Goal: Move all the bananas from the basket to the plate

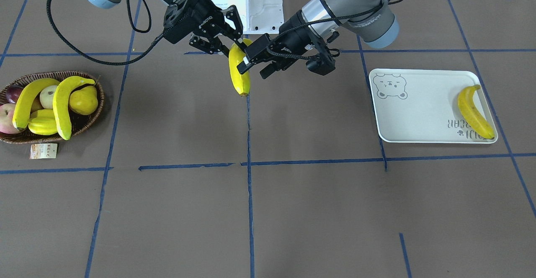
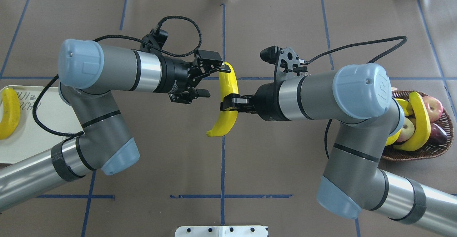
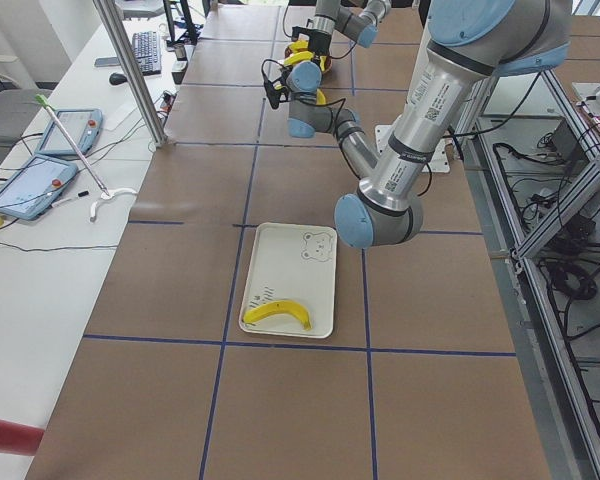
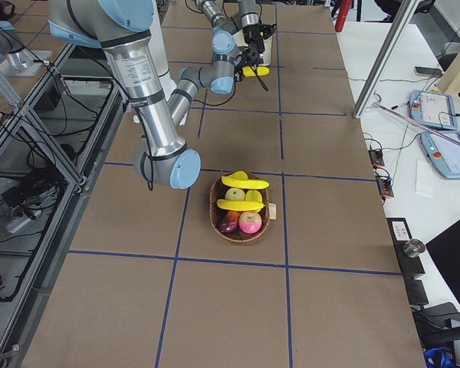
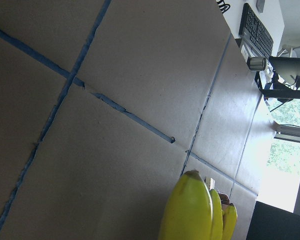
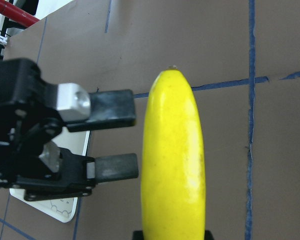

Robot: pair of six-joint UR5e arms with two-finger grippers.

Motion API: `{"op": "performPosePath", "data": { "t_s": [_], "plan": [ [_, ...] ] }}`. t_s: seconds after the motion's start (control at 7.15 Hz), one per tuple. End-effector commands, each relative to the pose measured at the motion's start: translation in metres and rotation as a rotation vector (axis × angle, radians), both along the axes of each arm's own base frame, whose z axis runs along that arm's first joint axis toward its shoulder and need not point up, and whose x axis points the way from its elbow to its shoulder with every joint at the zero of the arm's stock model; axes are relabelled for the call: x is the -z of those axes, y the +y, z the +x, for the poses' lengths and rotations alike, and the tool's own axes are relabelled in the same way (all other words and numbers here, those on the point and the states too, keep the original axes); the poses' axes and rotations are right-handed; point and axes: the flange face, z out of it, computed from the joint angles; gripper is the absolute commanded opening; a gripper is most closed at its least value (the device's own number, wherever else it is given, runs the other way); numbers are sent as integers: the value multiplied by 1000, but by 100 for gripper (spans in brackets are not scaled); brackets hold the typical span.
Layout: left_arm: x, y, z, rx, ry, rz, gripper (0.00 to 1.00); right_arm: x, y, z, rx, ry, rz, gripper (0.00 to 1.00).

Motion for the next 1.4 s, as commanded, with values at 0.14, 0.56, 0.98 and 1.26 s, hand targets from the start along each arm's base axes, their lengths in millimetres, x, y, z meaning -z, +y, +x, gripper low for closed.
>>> {"op": "performPosePath", "data": {
  "t_s": [0.14,0.56,0.98,1.26],
  "plan": [
    [13,13,15,-4,18,8,94,3,4,2,5,-5,1,1],
    [12,11,13,-3,17,8,16,1,7,1,10,-1,-1,16],
    [10,9,12,1,12,8,0,4,11,8,17,-11,2,100],
    [8,0,5,20,0,13,0,9,13,17,14,-26,9,100]
  ]
}}
